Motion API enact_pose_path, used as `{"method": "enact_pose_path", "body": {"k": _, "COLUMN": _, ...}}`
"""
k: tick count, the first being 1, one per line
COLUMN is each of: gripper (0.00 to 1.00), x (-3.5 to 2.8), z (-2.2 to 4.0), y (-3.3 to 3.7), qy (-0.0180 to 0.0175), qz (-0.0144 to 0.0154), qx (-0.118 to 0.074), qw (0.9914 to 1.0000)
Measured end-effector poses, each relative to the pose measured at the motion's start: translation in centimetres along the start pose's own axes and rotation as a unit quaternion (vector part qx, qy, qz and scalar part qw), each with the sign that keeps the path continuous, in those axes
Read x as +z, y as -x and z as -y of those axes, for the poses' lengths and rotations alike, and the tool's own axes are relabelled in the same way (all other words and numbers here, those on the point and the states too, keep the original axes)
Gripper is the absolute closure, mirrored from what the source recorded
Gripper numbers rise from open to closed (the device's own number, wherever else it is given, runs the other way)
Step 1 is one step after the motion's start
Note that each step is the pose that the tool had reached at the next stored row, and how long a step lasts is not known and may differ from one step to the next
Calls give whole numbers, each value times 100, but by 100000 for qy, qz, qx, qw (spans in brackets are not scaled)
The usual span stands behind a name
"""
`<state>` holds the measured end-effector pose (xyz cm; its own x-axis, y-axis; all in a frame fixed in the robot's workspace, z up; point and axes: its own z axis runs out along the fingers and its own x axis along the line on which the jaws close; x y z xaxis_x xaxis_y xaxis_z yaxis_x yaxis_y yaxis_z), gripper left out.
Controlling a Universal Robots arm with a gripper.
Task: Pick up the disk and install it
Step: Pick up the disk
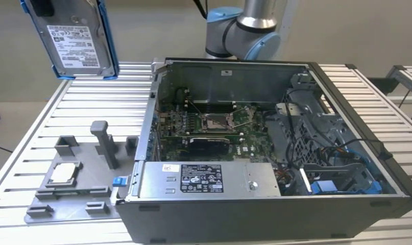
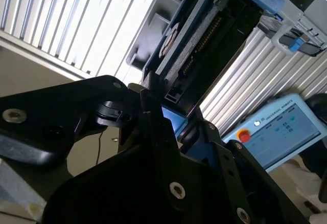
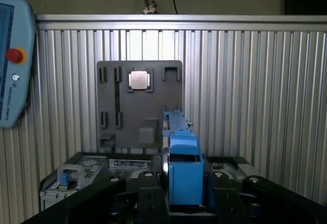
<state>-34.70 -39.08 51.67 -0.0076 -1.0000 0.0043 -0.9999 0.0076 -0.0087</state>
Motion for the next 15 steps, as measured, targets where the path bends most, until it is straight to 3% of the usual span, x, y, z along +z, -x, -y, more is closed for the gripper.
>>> {"method": "enact_pose_path", "body": {"k": 10, "gripper": 100, "x": 1, "z": 104, "y": 1, "qy": -2, "qz": 5, "qx": 1, "qw": 100000}}
{"method": "enact_pose_path", "body": {"k": 15, "gripper": 100, "x": 2, "z": 223, "y": -1, "qy": 33, "qz": -3, "qx": -3, "qw": 100000}}
